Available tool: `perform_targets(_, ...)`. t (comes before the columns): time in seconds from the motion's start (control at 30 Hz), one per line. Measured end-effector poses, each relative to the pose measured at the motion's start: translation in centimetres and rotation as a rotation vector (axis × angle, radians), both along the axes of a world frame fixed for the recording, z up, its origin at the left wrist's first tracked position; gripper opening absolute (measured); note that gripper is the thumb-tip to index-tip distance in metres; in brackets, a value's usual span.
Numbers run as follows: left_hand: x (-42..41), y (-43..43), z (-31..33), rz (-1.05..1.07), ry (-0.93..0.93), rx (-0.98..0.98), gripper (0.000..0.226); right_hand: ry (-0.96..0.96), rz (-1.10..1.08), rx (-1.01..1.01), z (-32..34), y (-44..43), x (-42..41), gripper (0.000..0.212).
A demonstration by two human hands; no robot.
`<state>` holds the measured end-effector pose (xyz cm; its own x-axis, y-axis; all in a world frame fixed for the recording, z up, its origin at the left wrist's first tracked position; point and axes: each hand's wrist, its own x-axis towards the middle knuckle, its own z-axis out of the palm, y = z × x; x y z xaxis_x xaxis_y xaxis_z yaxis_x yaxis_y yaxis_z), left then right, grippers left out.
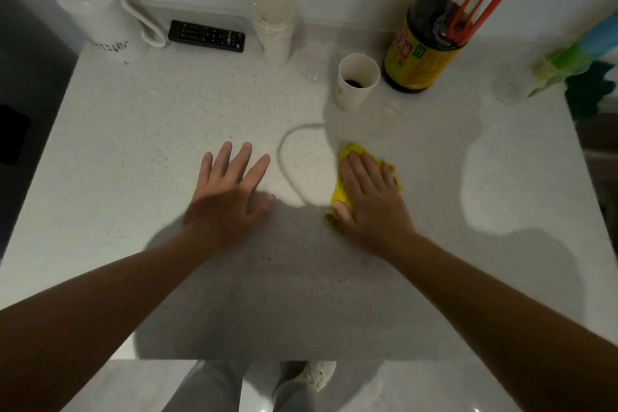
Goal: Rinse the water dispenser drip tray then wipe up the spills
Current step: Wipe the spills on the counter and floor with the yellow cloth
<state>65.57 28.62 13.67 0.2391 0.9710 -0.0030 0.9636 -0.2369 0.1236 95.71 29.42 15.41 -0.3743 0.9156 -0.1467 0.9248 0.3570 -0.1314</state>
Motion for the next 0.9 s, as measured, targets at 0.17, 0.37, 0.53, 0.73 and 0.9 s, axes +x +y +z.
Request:
perform_targets(0.17, 0.3, -0.2, 1.0, 0.013, -0.028, -0.069, 0.076, 0.012, -0.024, -0.010, -0.1, -6.4, 0.6, 0.081)
perform_targets(0.37, 0.2, 0.1, 0.8, 0.012, -0.022, -0.058, 0.081, -0.071, -0.290, -0.010, -0.6, 4.1, 5.1, 0.086)
perform_targets(0.53, 0.0, 0.1, 0.5, 0.007, -0.039, -0.045, 0.082, -0.081, -0.306, 0.011, -0.9, 8.9, 1.7, 0.086)
perform_targets(0.73, 0.1, 0.0, 1.0, 0.011, -0.041, -0.061, 0.081, 0.022, -0.043, 0.008, -0.5, -3.9, -0.4, 0.084)
perform_targets(0.9, 0.2, 0.0, 1.2, 0.008, -0.033, -0.079, 0.080, -0.053, -0.246, -0.041, 0.1, -3.6, 6.8, 0.085)
